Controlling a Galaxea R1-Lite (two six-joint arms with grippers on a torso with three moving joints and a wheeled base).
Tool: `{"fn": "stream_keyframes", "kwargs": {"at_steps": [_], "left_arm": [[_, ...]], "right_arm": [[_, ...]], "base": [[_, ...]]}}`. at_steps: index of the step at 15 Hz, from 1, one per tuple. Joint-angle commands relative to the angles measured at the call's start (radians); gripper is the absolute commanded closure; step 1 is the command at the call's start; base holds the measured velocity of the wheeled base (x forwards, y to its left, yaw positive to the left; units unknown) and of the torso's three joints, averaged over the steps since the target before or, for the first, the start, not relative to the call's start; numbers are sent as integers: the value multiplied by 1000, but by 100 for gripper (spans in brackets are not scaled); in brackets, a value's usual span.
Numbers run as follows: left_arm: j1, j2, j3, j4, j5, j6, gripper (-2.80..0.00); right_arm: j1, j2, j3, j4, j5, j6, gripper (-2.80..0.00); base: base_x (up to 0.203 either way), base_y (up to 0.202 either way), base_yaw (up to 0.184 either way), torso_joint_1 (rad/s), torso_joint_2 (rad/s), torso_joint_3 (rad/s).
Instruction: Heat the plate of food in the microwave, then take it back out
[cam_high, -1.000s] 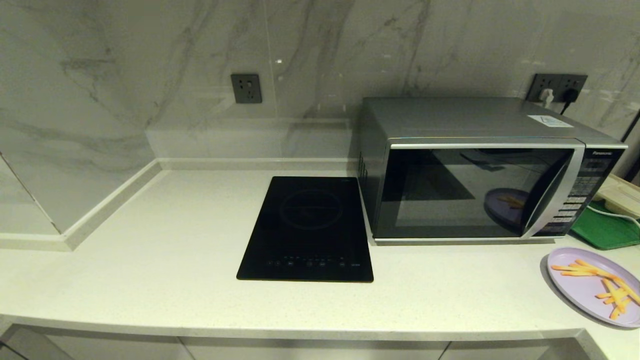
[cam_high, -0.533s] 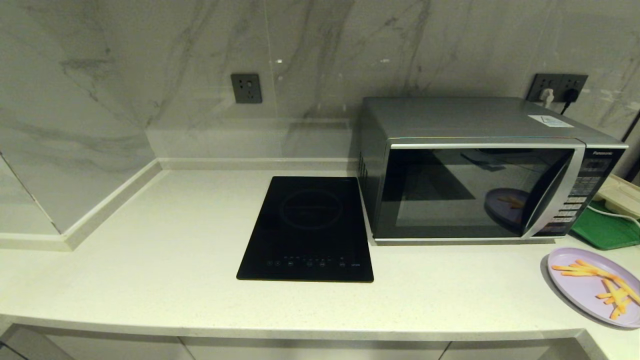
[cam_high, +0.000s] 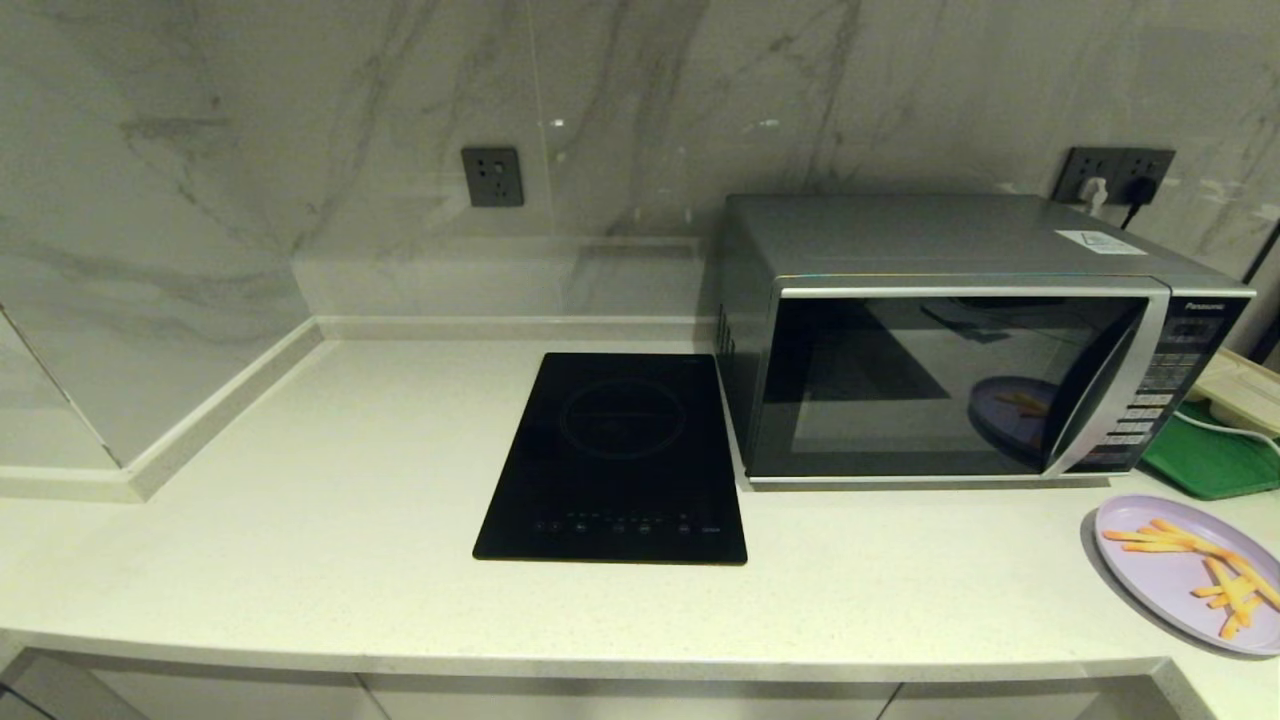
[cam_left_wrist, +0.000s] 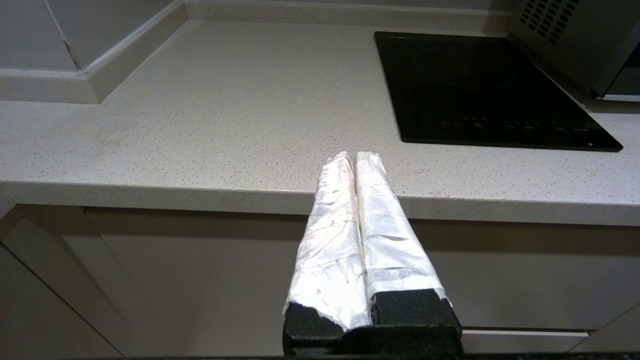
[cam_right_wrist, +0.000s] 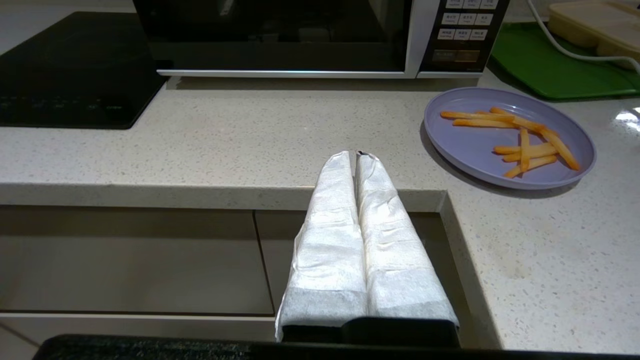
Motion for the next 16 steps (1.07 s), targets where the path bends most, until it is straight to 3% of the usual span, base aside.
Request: {"fn": "stream_keyframes", "kwargs": {"at_steps": [1, 16], "left_arm": [[0, 0, 0, 0, 0, 0, 0], [0, 0, 0, 0, 0, 0, 0]], "right_arm": [[0, 1, 0, -1, -3, 21, 0], [0, 1, -3, 3, -11, 52, 0]], "base": [[0, 0, 0, 0, 0, 0], [0, 0, 0, 0, 0, 0]]}}
